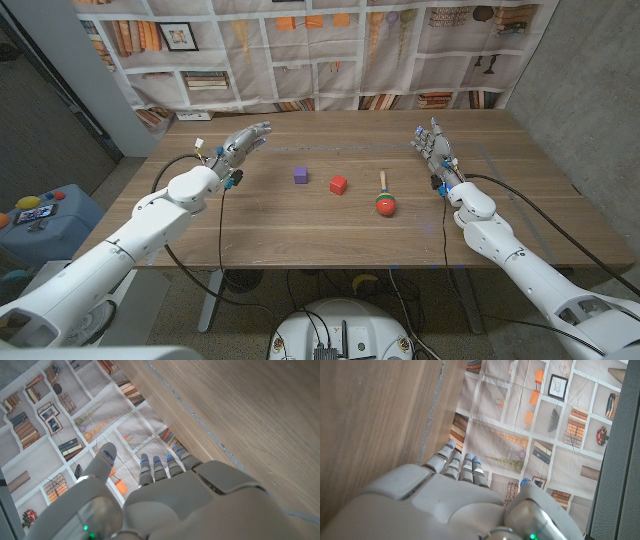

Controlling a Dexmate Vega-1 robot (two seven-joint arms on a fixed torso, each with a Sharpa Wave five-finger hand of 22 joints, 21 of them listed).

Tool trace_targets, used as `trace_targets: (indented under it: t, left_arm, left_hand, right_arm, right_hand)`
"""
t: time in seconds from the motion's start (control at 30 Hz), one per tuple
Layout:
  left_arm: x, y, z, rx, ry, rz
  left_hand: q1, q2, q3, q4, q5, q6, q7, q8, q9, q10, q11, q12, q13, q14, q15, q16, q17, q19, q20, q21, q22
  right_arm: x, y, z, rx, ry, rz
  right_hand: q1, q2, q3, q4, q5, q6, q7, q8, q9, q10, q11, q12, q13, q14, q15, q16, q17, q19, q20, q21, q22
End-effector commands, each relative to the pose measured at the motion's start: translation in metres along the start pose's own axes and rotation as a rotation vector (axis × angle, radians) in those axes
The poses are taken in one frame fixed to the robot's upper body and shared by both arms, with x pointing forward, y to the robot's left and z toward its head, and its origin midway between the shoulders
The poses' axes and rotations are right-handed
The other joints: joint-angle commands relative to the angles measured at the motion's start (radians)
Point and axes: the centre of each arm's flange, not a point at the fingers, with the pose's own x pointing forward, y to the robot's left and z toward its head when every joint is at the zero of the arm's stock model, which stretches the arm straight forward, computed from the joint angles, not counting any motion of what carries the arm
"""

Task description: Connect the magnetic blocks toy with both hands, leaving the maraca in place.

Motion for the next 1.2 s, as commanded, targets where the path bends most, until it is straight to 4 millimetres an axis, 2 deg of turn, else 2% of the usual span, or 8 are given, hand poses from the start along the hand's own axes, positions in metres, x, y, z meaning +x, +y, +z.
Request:
trace_targets:
  t: [0.03,0.37,0.5,0.57,0.87,1.03,1.2]
  left_arm:
    - [-0.010,0.007,0.029,0.233,0.069,-0.012]
    - [-0.012,0.009,0.051,0.454,0.103,-0.046]
    - [-0.008,0.007,0.061,0.555,0.121,-0.073]
    - [-0.005,0.004,0.066,0.617,0.130,-0.088]
    - [0.001,-0.008,0.084,0.817,0.164,-0.108]
    - [0.007,-0.014,0.095,0.939,0.188,-0.131]
    - [0.016,-0.018,0.102,1.009,0.217,-0.163]
  left_hand:
    - [0.027,-0.008,0.000,-0.008,0.006,0.020,-0.011,0.011,0.003,0.006,-0.001,0.001,0.005,0.013,-0.014,0.004,0.002,0.024,-0.006,0.003,0.002]
    - [0.059,-0.031,-0.001,-0.007,0.009,0.044,-0.016,0.014,0.004,-0.011,-0.004,-0.008,0.006,0.001,-0.012,-0.002,0.002,0.032,0.008,-0.001,0.003]
    - [0.074,-0.044,-0.003,-0.007,0.010,0.055,-0.034,0.015,0.004,-0.020,-0.010,-0.011,0.006,-0.007,-0.013,-0.004,0.003,0.030,0.015,-0.004,0.003]
    - [0.085,-0.057,-0.005,-0.007,0.011,0.064,-0.039,0.016,0.004,-0.027,-0.012,-0.013,0.006,-0.014,-0.014,-0.005,0.003,0.023,0.022,-0.007,0.003]
    - [0.118,-0.089,-0.011,-0.005,0.015,0.058,-0.043,0.006,0.005,-0.066,-0.009,-0.022,0.006,-0.059,-0.004,-0.011,0.004,-0.009,0.026,-0.017,0.004]
    - [0.148,-0.107,-0.012,-0.004,0.021,0.044,-0.036,-0.003,0.006,-0.093,0.002,-0.024,0.006,-0.086,0.010,-0.009,0.005,-0.042,0.029,-0.021,0.004]
    - [0.185,-0.124,-0.013,-0.001,0.027,0.020,-0.008,-0.014,0.007,-0.136,0.012,-0.027,0.007,-0.125,0.033,-0.009,0.006,-0.091,0.046,-0.023,0.004]
  right_arm:
    - [-0.002,-0.002,-0.003,0.000,-0.025,0.013]
    - [-0.004,-0.001,0.004,-0.034,-0.013,0.005]
    - [-0.005,0.000,0.005,-0.036,-0.012,0.002]
    - [-0.006,0.000,0.005,-0.035,-0.009,0.004]
    - [-0.008,0.001,0.005,-0.037,-0.016,-0.006]
    - [-0.009,0.001,0.006,-0.038,-0.020,-0.014]
    - [-0.009,0.001,0.007,-0.041,-0.020,-0.016]
  right_hand:
    - [-0.006,-0.002,0.006,-0.002,0.006,0.005,-0.007,0.004,0.003,0.003,-0.003,0.007,0.001,0.001,-0.008,0.005,-0.001,0.001,-0.011,-0.001,0.003]
    - [-0.009,-0.003,0.011,-0.006,0.007,0.004,-0.018,0.004,0.003,0.008,-0.016,0.009,-0.005,0.001,-0.029,0.006,-0.012,-0.026,-0.036,-0.010,0.002]
    - [-0.008,-0.001,0.014,-0.008,0.008,0.003,-0.017,0.003,0.003,0.007,-0.019,0.008,-0.006,0.005,-0.027,0.007,-0.015,-0.028,-0.041,-0.009,0.002]
    - [-0.007,0.000,0.016,-0.009,0.008,0.002,-0.018,0.003,0.003,0.007,-0.020,0.009,-0.007,0.005,-0.027,0.007,-0.016,-0.027,-0.044,-0.009,0.002]
    - [-0.006,0.002,0.021,-0.011,0.009,0.001,-0.017,0.003,0.003,0.005,-0.018,0.008,-0.009,0.005,-0.025,0.007,-0.021,-0.028,-0.047,-0.008,0.002]
    - [-0.005,0.004,0.024,-0.012,0.009,0.001,-0.018,0.003,0.003,0.004,-0.018,0.007,-0.010,0.004,-0.024,0.007,-0.024,-0.028,-0.048,-0.007,0.002]
    - [-0.005,0.005,0.027,-0.013,0.009,0.001,-0.018,0.003,0.003,0.004,-0.018,0.007,-0.011,0.004,-0.026,0.007,-0.027,-0.029,-0.049,-0.006,0.002]
